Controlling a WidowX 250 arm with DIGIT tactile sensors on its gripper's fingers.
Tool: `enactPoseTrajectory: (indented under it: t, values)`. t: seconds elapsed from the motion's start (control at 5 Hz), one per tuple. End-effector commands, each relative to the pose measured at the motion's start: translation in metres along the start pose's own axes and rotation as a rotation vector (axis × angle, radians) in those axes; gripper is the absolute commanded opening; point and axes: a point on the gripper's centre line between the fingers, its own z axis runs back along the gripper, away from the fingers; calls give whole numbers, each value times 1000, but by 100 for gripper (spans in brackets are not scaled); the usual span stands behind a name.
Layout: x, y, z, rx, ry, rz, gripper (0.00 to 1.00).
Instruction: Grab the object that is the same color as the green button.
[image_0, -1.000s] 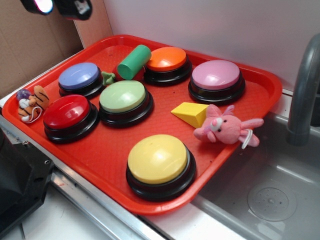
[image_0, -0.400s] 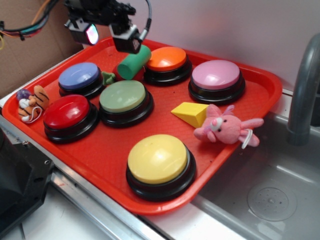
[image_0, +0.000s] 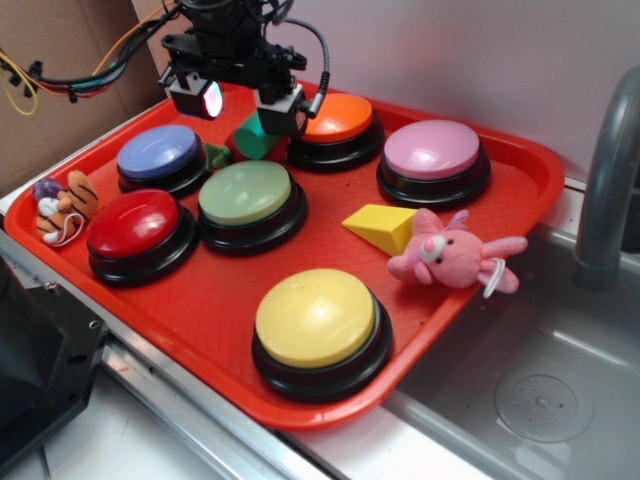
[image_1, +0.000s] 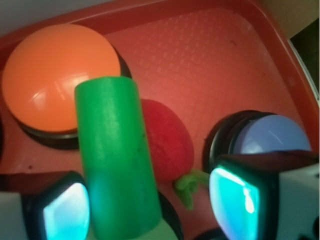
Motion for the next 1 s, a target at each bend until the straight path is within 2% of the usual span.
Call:
enactPoseTrajectory:
  t: [0.0, 0.2, 0.4, 0.8]
  values:
    - [7, 4, -13, -11, 18, 58, 20]
    - [6, 3, -13, -11, 18, 49, 13]
    - [2, -1, 13, -40, -37, 6, 6]
    - [-17, -26, 69, -202, -49, -192, 3]
